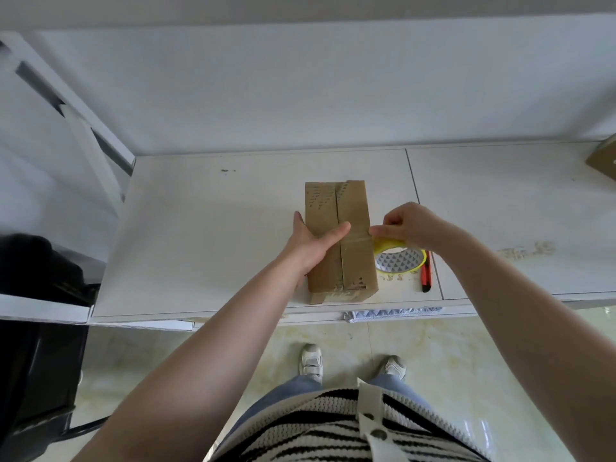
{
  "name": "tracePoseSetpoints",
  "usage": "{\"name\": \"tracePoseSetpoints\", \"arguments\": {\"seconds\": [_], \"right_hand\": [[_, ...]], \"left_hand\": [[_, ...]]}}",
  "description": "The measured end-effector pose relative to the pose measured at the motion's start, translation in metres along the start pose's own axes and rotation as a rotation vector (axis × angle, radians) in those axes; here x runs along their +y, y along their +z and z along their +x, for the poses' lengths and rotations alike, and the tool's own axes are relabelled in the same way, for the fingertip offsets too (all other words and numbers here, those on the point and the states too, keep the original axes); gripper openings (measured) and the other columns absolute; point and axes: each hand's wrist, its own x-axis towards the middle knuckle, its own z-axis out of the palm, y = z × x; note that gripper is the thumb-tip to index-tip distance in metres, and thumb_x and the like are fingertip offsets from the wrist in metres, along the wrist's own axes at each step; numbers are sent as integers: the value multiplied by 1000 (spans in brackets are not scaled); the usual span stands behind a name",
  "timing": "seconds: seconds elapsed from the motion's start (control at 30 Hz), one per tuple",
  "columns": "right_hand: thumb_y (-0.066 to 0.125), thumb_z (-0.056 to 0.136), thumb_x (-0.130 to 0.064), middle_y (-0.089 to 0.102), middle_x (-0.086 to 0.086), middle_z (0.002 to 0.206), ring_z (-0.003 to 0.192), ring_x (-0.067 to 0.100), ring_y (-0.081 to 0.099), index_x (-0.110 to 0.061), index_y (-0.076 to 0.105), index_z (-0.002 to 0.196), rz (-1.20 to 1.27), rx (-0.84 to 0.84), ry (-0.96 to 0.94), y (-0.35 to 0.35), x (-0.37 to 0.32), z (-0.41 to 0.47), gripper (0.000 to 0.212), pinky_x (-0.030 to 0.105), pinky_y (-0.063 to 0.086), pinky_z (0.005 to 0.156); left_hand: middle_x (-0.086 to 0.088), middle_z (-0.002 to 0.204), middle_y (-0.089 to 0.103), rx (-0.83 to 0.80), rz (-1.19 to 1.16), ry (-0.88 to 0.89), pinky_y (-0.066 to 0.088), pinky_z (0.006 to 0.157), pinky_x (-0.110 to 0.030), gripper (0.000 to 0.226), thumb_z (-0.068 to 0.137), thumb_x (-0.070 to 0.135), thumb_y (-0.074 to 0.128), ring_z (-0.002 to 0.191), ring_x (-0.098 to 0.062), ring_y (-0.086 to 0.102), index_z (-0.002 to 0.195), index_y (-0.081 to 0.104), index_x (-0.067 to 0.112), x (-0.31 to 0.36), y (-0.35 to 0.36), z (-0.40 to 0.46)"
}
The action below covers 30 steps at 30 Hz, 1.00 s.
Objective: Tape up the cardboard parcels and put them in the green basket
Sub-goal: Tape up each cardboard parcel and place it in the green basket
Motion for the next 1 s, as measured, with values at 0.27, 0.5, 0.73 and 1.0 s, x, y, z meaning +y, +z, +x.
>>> {"name": "tracePoseSetpoints", "arguments": {"seconds": [0.27,0.5,0.73,1.0], "right_hand": [[66,78,-61,51,-3,53,51,11,48,-16,62,57,-146,53,-72,-27,-25,-12,50,25,37,52],[52,91,-28,60,2,56,50,10,47,-1,66,74,-181,-91,-124,-37,-70,-20,35,19,37,50],[53,88,-45,66,1,55,45,9,43,-10,63,61,-235,-136,-195,-28,-97,-17,45,23,38,53],[62,82,-56,48,-4,50,51,18,46,-10,56,59,-387,134,-116,-30,-78,-17,52,25,30,51]], "left_hand": [[1,107,73,18,-288,25,59,80,-42,60,70,43,84,95,-20,71,121,60,26,-10,8,0],[8,142,43,53,-265,99,55,78,-30,91,84,36,74,112,-13,59,154,15,39,-13,-14,-2],[-5,163,-1,49,257,69,17,116,-58,91,74,86,45,147,-35,11,146,-4,60,2,-3,-11],[2,148,20,92,98,92,27,115,-51,95,66,80,49,137,-29,29,146,2,60,-10,-11,-7]]}}
